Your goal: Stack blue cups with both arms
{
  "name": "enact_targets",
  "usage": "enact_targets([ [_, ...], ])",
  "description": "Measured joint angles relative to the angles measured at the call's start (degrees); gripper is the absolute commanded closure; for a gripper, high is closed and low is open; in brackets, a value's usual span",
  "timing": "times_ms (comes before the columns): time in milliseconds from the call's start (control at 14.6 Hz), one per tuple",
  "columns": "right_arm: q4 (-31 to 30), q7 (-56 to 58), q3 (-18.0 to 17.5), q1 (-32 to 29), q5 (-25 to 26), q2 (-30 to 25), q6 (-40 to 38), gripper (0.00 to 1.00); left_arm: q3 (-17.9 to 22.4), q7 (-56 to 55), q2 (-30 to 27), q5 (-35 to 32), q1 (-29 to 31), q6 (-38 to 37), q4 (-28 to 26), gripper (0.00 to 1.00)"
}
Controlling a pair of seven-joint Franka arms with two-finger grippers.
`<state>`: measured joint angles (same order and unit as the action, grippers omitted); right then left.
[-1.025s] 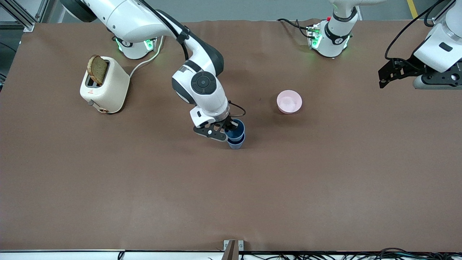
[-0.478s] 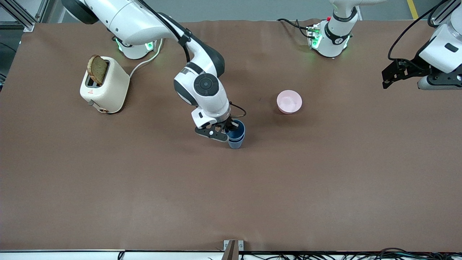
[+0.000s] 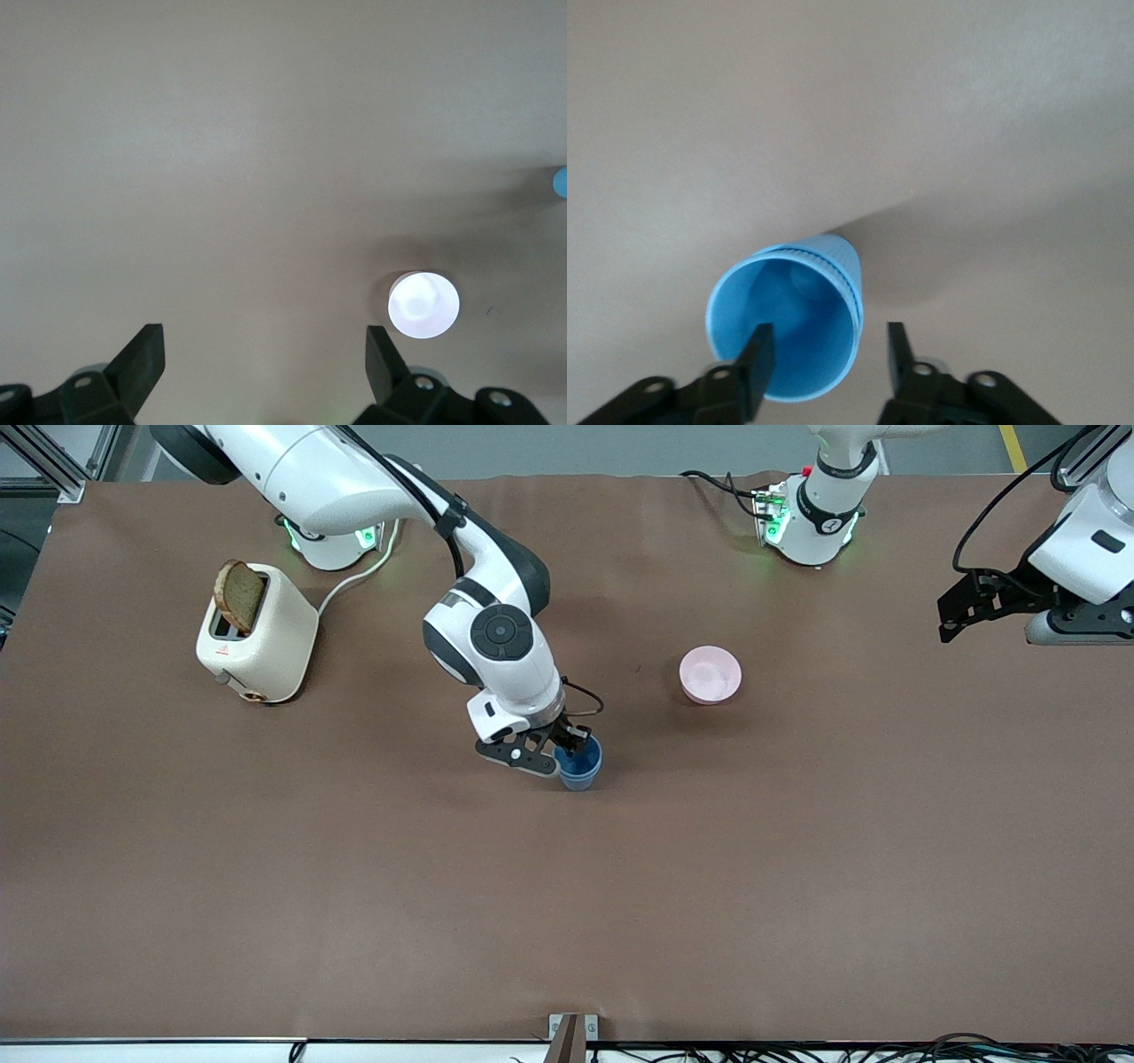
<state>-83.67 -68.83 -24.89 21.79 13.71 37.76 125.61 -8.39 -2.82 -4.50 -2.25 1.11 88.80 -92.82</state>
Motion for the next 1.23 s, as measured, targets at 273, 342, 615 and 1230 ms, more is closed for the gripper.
enact_targets([
  [273, 2.2, 0.1, 0.6, -4.2, 0.8, -7.6, -9.9, 0.00, 0.1, 0.9, 0.0, 0.0, 1.1, 0.0, 0.0, 0.00],
  [342, 2.3, 0.6, 0.6, -6.4, 0.9, -10.3, -13.0, 0.00, 0.1, 0.9, 0.0, 0.0, 1.1, 0.0, 0.0, 0.00],
  [615, 2.3, 10.0, 0.7, -16.2, 1.0, -20.0, -23.8, 0.00, 0.1, 0.9, 0.0, 0.0, 1.1, 0.0, 0.0, 0.00],
  [1230, 2.2, 43.6, 16.1, -23.5, -7.0, -33.6, -39.2, 0.00, 0.2, 0.9, 0.0, 0.8, 1.7, -0.2, 0.0, 0.00],
])
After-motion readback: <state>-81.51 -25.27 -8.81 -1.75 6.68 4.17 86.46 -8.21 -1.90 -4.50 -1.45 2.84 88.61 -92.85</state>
